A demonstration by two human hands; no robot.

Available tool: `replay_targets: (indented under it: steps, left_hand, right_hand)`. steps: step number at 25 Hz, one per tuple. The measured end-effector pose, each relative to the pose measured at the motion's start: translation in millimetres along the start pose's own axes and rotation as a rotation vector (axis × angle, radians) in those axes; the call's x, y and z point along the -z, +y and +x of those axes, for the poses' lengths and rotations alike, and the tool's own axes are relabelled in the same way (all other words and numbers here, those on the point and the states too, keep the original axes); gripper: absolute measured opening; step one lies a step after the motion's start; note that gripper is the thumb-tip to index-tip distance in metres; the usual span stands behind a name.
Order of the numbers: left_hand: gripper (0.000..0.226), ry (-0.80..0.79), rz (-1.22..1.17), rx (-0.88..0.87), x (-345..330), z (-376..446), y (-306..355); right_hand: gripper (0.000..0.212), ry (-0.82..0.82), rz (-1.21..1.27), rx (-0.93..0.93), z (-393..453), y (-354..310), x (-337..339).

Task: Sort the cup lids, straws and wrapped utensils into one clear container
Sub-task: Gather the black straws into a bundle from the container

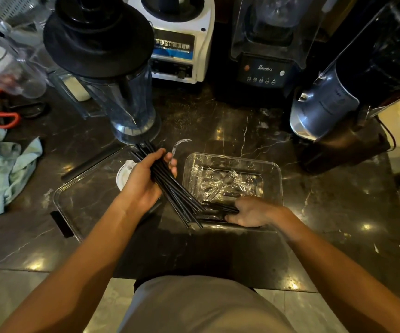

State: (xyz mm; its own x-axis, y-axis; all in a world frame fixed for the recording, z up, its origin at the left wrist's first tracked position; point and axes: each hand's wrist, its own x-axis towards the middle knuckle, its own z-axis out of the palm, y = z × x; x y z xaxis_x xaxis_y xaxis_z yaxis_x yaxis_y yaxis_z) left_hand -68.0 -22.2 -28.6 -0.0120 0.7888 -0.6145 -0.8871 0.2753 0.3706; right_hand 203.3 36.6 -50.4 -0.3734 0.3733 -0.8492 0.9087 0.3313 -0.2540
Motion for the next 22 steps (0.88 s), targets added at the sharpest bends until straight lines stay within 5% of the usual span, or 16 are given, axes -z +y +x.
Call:
replay_targets:
  steps: [10,22]
  left_hand:
    - [0.01,-0.032,0.018,0.024,-8.7,-2.1,-9.3]
    - [0.009,-0.014,0.052,-0.001,-14.0,-11.0,-15.7]
  right_hand:
    - [0.008,-0.158,0.065,0.027,-19.3,-2.1,10.6]
    - [0.01,-0.11,0.067,0.144,-61.6,-19.4,21.4]
